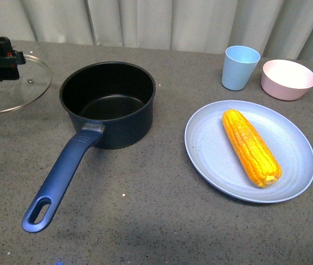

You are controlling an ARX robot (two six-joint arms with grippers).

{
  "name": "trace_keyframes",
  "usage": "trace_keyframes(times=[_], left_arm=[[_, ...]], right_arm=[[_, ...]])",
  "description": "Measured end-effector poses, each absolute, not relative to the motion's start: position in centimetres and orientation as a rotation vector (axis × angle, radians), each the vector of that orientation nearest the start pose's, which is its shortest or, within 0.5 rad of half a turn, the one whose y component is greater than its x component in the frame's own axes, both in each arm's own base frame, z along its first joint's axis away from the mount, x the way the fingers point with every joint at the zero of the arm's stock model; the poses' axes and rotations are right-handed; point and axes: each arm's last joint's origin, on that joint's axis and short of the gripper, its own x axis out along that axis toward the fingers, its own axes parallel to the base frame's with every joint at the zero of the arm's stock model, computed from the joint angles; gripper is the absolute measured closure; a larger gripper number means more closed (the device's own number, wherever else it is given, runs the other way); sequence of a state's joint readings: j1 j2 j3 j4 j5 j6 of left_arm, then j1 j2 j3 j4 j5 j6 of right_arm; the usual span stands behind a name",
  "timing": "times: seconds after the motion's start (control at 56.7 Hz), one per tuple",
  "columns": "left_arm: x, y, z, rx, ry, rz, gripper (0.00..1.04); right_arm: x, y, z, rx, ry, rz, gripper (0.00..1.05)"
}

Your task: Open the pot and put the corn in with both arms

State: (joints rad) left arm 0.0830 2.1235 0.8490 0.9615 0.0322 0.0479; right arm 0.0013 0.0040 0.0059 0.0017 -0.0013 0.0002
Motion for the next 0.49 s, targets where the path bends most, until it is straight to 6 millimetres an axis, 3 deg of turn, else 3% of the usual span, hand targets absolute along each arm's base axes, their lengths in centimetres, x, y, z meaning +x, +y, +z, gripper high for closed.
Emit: trace_keyframes(times=[0.282, 0.494], left_arm=[[37.5, 3.0, 4.8, -0.005, 0.399, 0.039, 0.42], [37.6, 2.9, 3.9, -0.015, 0.42, 0.04, 0.42]], right_arm=[[9.8, 0.0, 16.5, 0.0, -0.004, 0.003, 0.09], [9.8, 0.0, 16.5, 0.0, -0.004, 0.003, 0.09]])
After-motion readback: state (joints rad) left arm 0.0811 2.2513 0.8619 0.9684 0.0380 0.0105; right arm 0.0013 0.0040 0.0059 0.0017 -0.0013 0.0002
